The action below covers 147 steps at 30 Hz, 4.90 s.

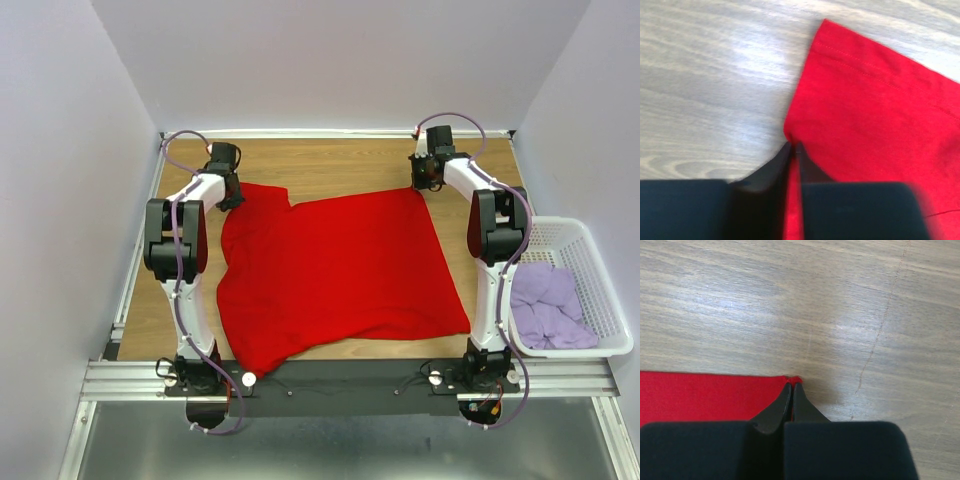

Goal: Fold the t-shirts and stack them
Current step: Flatten the tshirt out

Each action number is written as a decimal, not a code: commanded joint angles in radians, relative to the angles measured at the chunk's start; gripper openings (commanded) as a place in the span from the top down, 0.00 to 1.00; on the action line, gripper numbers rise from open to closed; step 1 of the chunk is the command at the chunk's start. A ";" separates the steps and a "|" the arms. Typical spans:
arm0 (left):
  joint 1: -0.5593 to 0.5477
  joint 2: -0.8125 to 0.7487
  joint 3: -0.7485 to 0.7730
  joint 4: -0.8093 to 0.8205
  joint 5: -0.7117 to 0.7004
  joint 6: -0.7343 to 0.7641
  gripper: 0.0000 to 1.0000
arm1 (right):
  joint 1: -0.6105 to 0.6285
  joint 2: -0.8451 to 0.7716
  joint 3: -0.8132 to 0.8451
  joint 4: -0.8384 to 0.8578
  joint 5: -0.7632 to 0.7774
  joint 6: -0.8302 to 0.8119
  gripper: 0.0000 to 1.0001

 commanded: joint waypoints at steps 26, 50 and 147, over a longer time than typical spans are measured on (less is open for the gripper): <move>0.088 -0.208 0.844 -0.075 -0.044 0.110 1.00 | -0.001 -0.256 0.468 -0.054 0.223 0.019 0.99; 0.088 -0.853 0.533 0.163 -0.090 0.386 1.00 | -0.001 -0.971 0.108 -0.054 0.097 -0.180 0.99; -0.007 -0.207 -0.242 0.005 -0.179 -0.008 0.69 | -0.002 -0.462 -0.641 -0.072 0.179 0.438 0.48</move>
